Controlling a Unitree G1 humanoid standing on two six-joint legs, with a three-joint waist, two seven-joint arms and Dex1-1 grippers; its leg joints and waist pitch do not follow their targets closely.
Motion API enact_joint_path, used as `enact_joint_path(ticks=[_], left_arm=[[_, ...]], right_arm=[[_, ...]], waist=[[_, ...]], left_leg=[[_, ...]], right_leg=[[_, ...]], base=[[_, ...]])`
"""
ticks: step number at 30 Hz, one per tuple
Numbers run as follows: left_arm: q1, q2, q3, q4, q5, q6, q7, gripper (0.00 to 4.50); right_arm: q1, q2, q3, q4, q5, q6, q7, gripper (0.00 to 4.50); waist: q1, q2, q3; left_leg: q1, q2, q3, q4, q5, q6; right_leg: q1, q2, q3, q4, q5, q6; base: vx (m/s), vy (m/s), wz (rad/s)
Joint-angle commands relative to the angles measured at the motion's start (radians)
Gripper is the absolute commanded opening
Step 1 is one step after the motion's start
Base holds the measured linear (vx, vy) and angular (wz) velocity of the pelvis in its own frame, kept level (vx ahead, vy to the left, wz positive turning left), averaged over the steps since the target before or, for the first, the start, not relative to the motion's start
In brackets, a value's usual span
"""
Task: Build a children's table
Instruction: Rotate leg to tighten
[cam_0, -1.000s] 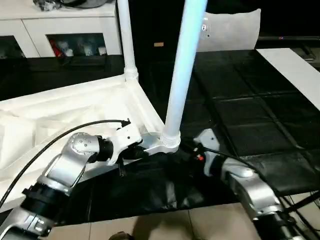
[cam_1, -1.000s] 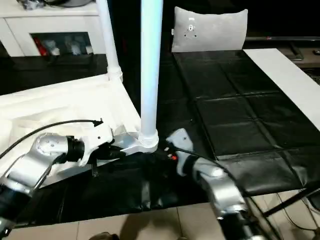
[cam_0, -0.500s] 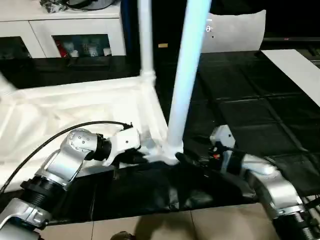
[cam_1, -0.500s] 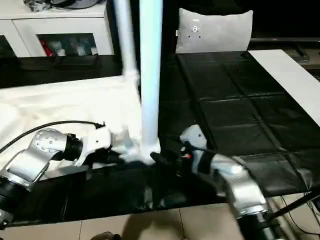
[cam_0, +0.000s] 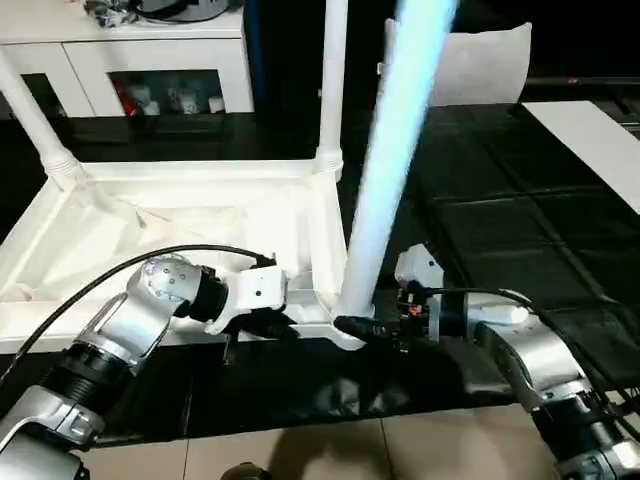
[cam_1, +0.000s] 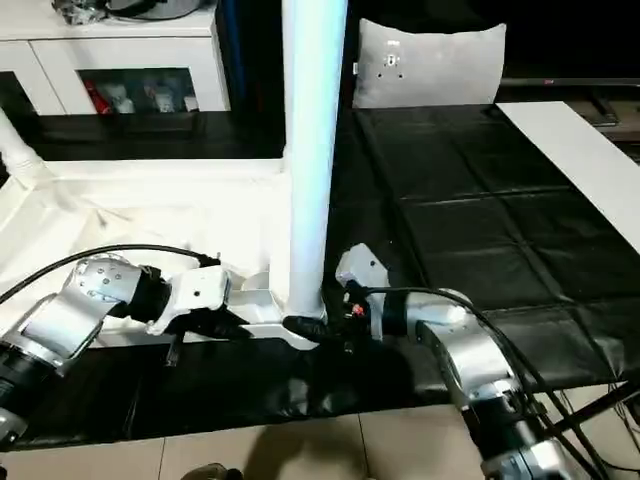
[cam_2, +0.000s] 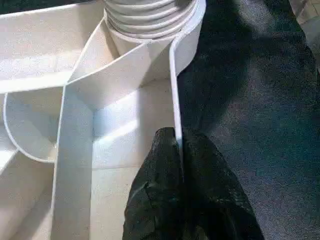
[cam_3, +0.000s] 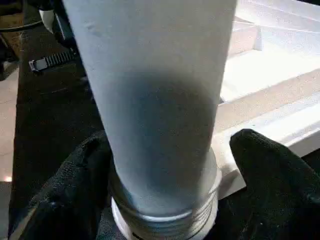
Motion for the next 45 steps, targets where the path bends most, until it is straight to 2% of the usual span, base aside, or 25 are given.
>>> enact_joint_path(ticks=[1, 5, 6, 8, 9, 20, 21, 24, 28, 30, 31, 32, 34, 35, 36, 37, 38, 39, 40, 41, 44, 45], left_arm=[[-0.035, 0.001, -0.016, -0.019, 0.012, -0.040, -0.033, 0.00], [-0.036, 0.001, -0.015, -0.015, 0.013, -0.044, -0.034, 0.00], [-0.036, 0.002, -0.014, -0.014, 0.014, -0.046, -0.034, 0.00], [-0.034, 0.003, -0.013, -0.013, 0.014, -0.049, -0.033, 0.00], [-0.034, 0.003, -0.013, -0.012, 0.014, -0.049, -0.033, 0.00], [-0.024, 0.002, -0.005, -0.011, 0.009, -0.041, -0.022, 0.00], [-0.014, -0.007, 0.012, -0.026, -0.005, -0.012, -0.001, 0.00], [0.005, -0.027, 0.047, -0.078, -0.034, 0.075, 0.049, 0.00], [0.029, -0.086, 0.112, -0.179, -0.084, 0.260, 0.164, 0.00], [0.042, -0.148, 0.133, -0.262, -0.076, 0.384, 0.266, 0.00], [0.042, -0.150, 0.134, -0.264, -0.075, 0.388, 0.269, 0.00], [0.045, -0.197, 0.143, -0.293, -0.058, 0.449, 0.337, 0.00], [0.045, -0.231, 0.149, -0.309, -0.042, 0.487, 0.382, 0.00], [0.040, -0.284, 0.152, -0.325, -0.022, 0.534, 0.446, 0.00], [0.040, -0.284, 0.152, -0.325, -0.022, 0.534, 0.446, 0.00], [0.034, -0.323, 0.155, -0.330, -0.007, 0.562, 0.493, 0.00], [0.020, -0.381, 0.151, -0.336, 0.017, 0.600, 0.571, 0.00], [0.011, -0.405, 0.147, -0.339, 0.025, 0.617, 0.609, 0.00], [0.005, -0.412, 0.141, -0.335, 0.029, 0.613, 0.623, 0.00], [0.000, -0.413, 0.137, -0.333, 0.032, 0.608, 0.632, 0.00], [-0.008, -0.382, 0.112, -0.308, 0.065, 0.557, 0.628, 0.00], [-0.007, -0.371, 0.110, -0.300, 0.071, 0.544, 0.622, 0.00]], right_arm=[[-0.018, -0.004, 0.003, 0.004, -0.007, 0.008, 0.007, 3.64], [-0.015, -0.009, 0.010, 0.006, -0.004, 0.010, 0.022, 3.24], [-0.014, -0.010, 0.012, 0.006, -0.005, 0.011, 0.025, 3.14], [-0.013, -0.008, 0.013, 0.008, -0.007, 0.013, 0.027, 3.04], [-0.013, -0.008, 0.013, 0.009, -0.007, 0.013, 0.028, 2.84], [0.001, 0.004, 0.030, 0.008, -0.014, 0.033, 0.033, 2.67], [0.015, 0.018, 0.026, -0.007, -0.006, 0.059, 0.013, 2.67], [0.040, 0.056, 0.010, -0.031, 0.004, 0.103, -0.062, 2.67], [0.045, 0.154, -0.027, -0.002, -0.034, 0.134, -0.268, 2.66], [0.024, 0.252, -0.069, 0.047, -0.038, 0.155, -0.422, 2.66], [0.023, 0.255, -0.070, 0.048, -0.039, 0.156, -0.427, 2.66], [0.004, 0.304, -0.085, 0.083, -0.051, 0.149, -0.506, 2.66], [-0.009, 0.334, -0.092, 0.101, -0.067, 0.147, -0.556, 2.66], [-0.035, 0.373, -0.108, 0.138, -0.077, 0.141, -0.630, 2.66], [-0.035, 0.373, -0.108, 0.138, -0.077, 0.141, -0.630, 2.66], [-0.055, 0.398, -0.121, 0.166, -0.079, 0.139, -0.677, 2.66], [-0.087, 0.443, -0.152, 0.211, -0.080, 0.138, -0.750, 2.66], [-0.103, 0.465, -0.165, 0.233, -0.085, 0.136, -0.778, 2.66], [-0.111, 0.468, -0.161, 0.245, -0.099, 0.127, -0.786, 2.66], [-0.116, 0.468, -0.156, 0.256, -0.113, 0.116, -0.792, 2.66], [-0.118, 0.481, -0.176, 0.273, -0.098, 0.090, -0.793, 2.66], [-0.117, 0.483, -0.184, 0.273, -0.091, 0.089, -0.788, 3.01]], waist=[[-0.005, 0.006, -0.084], [-0.005, 0.005, -0.085], [-0.005, 0.001, -0.086], [-0.005, 0.003, -0.085], [-0.005, 0.003, -0.085], [-0.005, 0.002, -0.085], [-0.005, 0.000, -0.085], [-0.006, 0.002, -0.082], [-0.014, 0.000, -0.077], [-0.029, -0.004, -0.075], [-0.035, -0.003, -0.075], [-0.043, -0.003, -0.078], [-0.054, -0.005, -0.078], [-0.060, -0.010, -0.079], [-0.062, -0.008, -0.080], [-0.061, -0.006, -0.081], [-0.059, -0.008, -0.082], [-0.061, -0.005, -0.080], [-0.058, -0.004, -0.079], [-0.052, -0.008, -0.080], [-0.047, -0.006, -0.082], [-0.047, -0.004, -0.082]], left_leg=[[0.021, 0.030, 0.001, -0.067, -0.183, 0.027], [0.020, 0.030, 0.001, -0.065, -0.165, 0.032], [0.020, 0.030, 0.001, -0.065, -0.161, 0.036], [0.019, 0.029, 0.001, -0.065, -0.158, 0.038], [0.019, 0.029, 0.001, -0.065, -0.159, 0.038], [0.020, 0.030, 0.003, -0.065, -0.165, 0.036], [0.020, 0.031, 0.003, -0.066, -0.168, 0.035], [0.022, 0.034, 0.002, -0.070, -0.183, 0.024], [0.022, 0.031, 0.003, -0.073, -0.232, -0.007], [0.015, 0.029, 0.000, -0.077, -0.215, -0.018], [0.012, 0.028, -0.001, -0.077, -0.216, -0.020], [0.012, 0.026, -0.001, -0.075, -0.207, -0.021], [0.010, 0.024, 0.002, -0.072, -0.189, -0.014], [0.007, 0.021, 0.005, -0.067, -0.165, 0.001], [0.008, 0.021, 0.005, -0.065, -0.154, 0.007], [0.009, 0.022, 0.005, -0.064, -0.142, 0.011], [0.008, 0.021, 0.006, -0.062, -0.127, 0.020], [0.009, 0.024, 0.008, -0.062, -0.123, 0.022], [0.011, 0.023, 0.009, -0.061, -0.130, 0.020], [0.011, 0.022, 0.009, -0.061, -0.141, 0.016], [0.012, 0.024, 0.008, -0.062, -0.143, 0.012], [0.013, 0.024, 0.007, -0.063, -0.142, 0.010]], right_leg=[[0.038, -0.049, 0.044, -0.070, -0.014, -0.277], [0.039, -0.048, 0.044, -0.067, 0.009, -0.276], [0.039, -0.047, 0.044, -0.067, 0.014, -0.277], [0.039, -0.048, 0.044, -0.067, 0.009, -0.276], [0.039, -0.048, 0.044, -0.068, 0.005, -0.276], [0.036, -0.048, 0.044, -0.068, -0.011, -0.272], [0.037, -0.048, 0.044, -0.069, -0.016, -0.272], [0.033, -0.049, 0.044, -0.069, -0.040, -0.269], [0.029, -0.050, 0.047, -0.076, -0.130, -0.253], [0.027, -0.048, 0.047, -0.075, -0.134, -0.243], [0.030, -0.046, 0.046, -0.073, -0.136, -0.241], [0.029, -0.044, 0.046, -0.074, -0.129, -0.236], [0.028, -0.041, 0.049, -0.077, -0.099, -0.237], [0.030, -0.040, 0.052, -0.078, -0.069, -0.239], [0.030, -0.041, 0.053, -0.077, -0.054, -0.244], [0.029, -0.042, 0.053, -0.077, -0.041, -0.246], [0.030, -0.040, 0.052, -0.077, -0.025, -0.248], [0.027, -0.039, 0.054, -0.077, -0.010, -0.253], [0.026, -0.038, 0.053, -0.078, -0.019, -0.252], [0.028, -0.037, 0.053, -0.080, -0.043, -0.243], [0.028, -0.035, 0.054, -0.079, -0.031, -0.222], [0.027, -0.034, 0.053, -0.077, -0.019, -0.220]], base=[[0.000, 0.000, 0.00], [0.000, 0.000, 0.00], [0.000, 0.000, 0.00], [0.000, 0.000, 0.00], [0.000, 0.000, 0.00], [0.000, 0.000, 0.00], [0.000, 0.000, 0.00], [0.000, 0.000, 0.00], [0.000, 0.000, 0.00], [0.000, 0.000, 0.00], [0.000, 0.000, 0.00], [0.000, 0.000, 0.00], [0.000, 0.000, 0.00], [0.000, 0.000, 0.00], [0.000, 0.000, 0.00], [0.000, 0.000, 0.00], [0.000, 0.000, 0.00], [0.000, 0.000, 0.00], [0.000, 0.000, 0.00], [0.000, 0.000, 0.00], [0.000, 0.000, 0.00], [0.000, 0.000, 0.00]])
